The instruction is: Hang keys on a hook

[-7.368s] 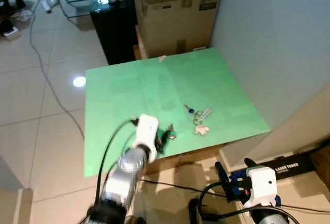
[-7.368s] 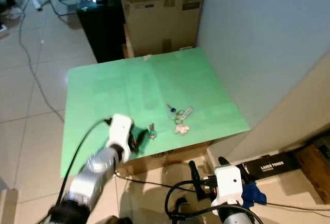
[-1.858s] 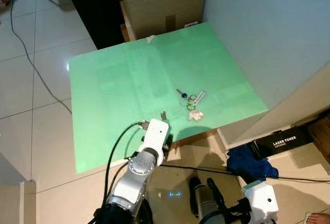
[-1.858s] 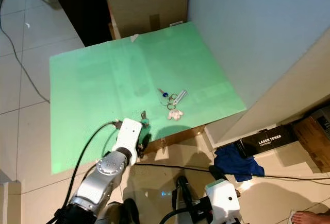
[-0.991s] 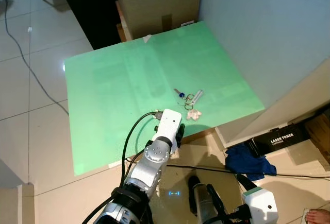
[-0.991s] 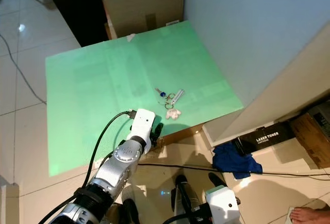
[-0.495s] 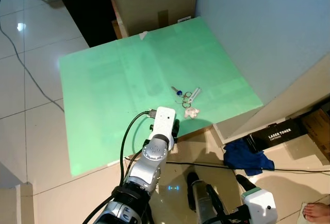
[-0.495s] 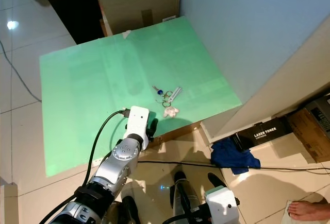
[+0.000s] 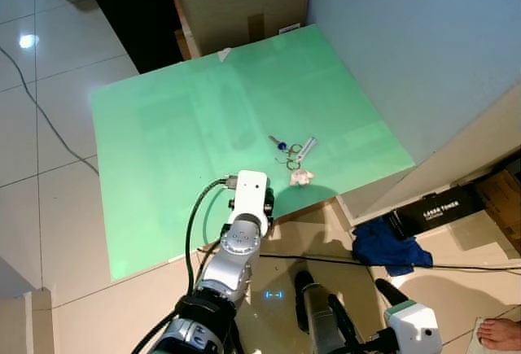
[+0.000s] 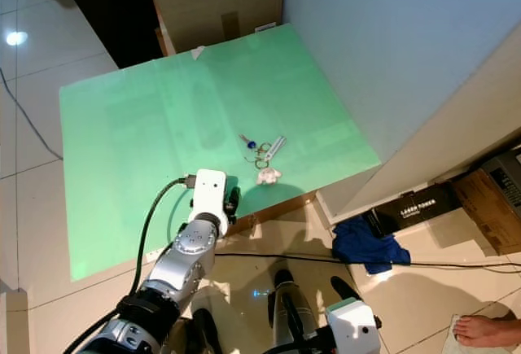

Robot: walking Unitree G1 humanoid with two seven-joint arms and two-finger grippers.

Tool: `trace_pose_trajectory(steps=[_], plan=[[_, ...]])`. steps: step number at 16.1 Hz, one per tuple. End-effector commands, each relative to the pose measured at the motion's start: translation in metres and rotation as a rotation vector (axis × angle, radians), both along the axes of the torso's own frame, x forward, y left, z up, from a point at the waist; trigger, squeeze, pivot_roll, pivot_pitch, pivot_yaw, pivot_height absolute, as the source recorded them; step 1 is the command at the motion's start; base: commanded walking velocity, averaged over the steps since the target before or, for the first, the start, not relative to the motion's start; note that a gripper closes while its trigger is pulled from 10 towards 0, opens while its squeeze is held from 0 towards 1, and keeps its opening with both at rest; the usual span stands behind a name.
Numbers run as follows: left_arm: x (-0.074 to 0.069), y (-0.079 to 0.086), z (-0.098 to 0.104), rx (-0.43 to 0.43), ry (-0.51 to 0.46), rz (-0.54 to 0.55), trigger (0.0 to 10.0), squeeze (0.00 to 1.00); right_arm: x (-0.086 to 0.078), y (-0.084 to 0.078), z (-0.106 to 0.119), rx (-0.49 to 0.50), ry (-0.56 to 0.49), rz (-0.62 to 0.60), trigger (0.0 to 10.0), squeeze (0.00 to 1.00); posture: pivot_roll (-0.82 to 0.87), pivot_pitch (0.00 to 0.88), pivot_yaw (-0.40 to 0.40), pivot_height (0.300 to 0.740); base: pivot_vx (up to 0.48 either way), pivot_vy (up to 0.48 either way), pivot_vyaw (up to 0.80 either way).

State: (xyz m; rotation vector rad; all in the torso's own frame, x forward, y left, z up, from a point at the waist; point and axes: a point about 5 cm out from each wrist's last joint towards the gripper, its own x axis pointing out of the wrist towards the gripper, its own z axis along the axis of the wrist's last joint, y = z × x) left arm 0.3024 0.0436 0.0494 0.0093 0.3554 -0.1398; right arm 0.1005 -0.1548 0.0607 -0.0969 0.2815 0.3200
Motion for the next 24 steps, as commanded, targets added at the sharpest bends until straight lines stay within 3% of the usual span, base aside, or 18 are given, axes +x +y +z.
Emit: trace_pose_trajectory(steps=[1,2,3,4,7,8,12,15,16,18,19,21,23,24], plan=[[-0.013,-0.005,-0.016,-0.015,0.077,0.019,5.3,0.0,-0.007,0.0,-0.005,0.008,0.029,0.0,10.0,0.0,-0.32,0.312,0.074,0.74,0.0,0.0,0.0],[-0.013,-0.006,-0.013,-0.029,0.062,0.013,5.4,0.0,-0.007,0.0,-0.007,0.007,0.031,0.0,10.0,0.0,-0.32,0.311,0.074,0.74,0.0,0.0,0.0],[-0.01,-0.009,-0.005,-0.035,0.011,-0.019,6.5,0.0,-0.007,-0.001,-0.007,0.007,0.032,0.0,10.0,0.0,-0.32,0.311,0.074,0.74,0.0,0.0,0.0],[-0.009,-0.011,-0.001,-0.034,-0.011,-0.033,6.5,0.0,-0.007,-0.001,-0.008,0.007,0.032,0.0,10.0,0.0,-0.32,0.311,0.074,0.74,0.0,0.0,0.0],[-0.01,-0.023,0.021,-0.085,-0.123,-0.115,9.6,0.0,-0.004,-0.002,-0.009,0.008,0.026,-0.001,10.0,0.0,-0.31,0.304,0.077,0.74,0.0,0.0,0.0],[-0.01,-0.021,0.027,-0.099,-0.149,-0.133,10.0,0.0,-0.001,-0.002,-0.009,0.009,0.02,-0.001,10.0,0.0,-0.31,0.299,0.079,0.74,0.0,0.0,0.0],[-0.012,0.002,0.026,-0.104,-0.116,-0.102,10.0,0.0,0.01,-0.002,-0.009,0.013,-0.013,-0.016,10.0,0.0,-0.28,0.253,0.091,0.74,0.0,0.0,0.0],[0.0,0.017,0.028,-0.072,-0.139,-0.038,10.0,0.0,0.023,-0.003,-0.008,0.021,-0.037,-0.037,10.0,0.0,-0.28,0.217,0.086,0.74,0.0,0.0,0.0],[0.007,0.037,0.04,-0.053,-0.213,-0.028,10.0,0.0,0.032,-0.006,-0.005,0.013,-0.063,-0.064,10.0,0.0,-0.27,0.182,0.084,0.74,0.0,0.0,0.0],[-0.007,0.08,0.076,-0.03,-0.388,-0.086,10.0,0.0,0.048,-0.021,0.018,0.02,-0.176,-0.219,10.0,0.0,-0.24,0.115,0.1,0.74,0.0,0.0,0.0],[-0.021,0.104,0.088,-0.001,-0.419,-0.097,10.0,0.0,0.052,-0.026,0.036,0.025,-0.254,-0.277,10.0,0.0,-0.21,0.065,0.106,0.74,0.0,0.0,0.0],[-0.038,0.127,0.091,-0.018,-0.394,-0.055,10.0,0.0,0.054,-0.027,0.055,0.025,-0.337,-0.306,10.0,0.0,-0.17,0.0,0.105,0.74,0.0,0.0,0.0],[-0.046,0.128,0.088,-0.047,-0.409,-0.016,10.0,0.0,0.061,-0.035,0.068,0.016,-0.415,-0.354,10.0,0.0,-0.16,0.0,0.093,0.74,0.0,0.0,0.0],[-0.064,0.128,0.086,-0.152,-0.411,-0.029,10.0,0.0,0.063,-0.042,0.077,0.017,-0.468,-0.392,10.0,0.0,-0.18,0.0,0.088,0.74,0.0,0.0,0.0]])
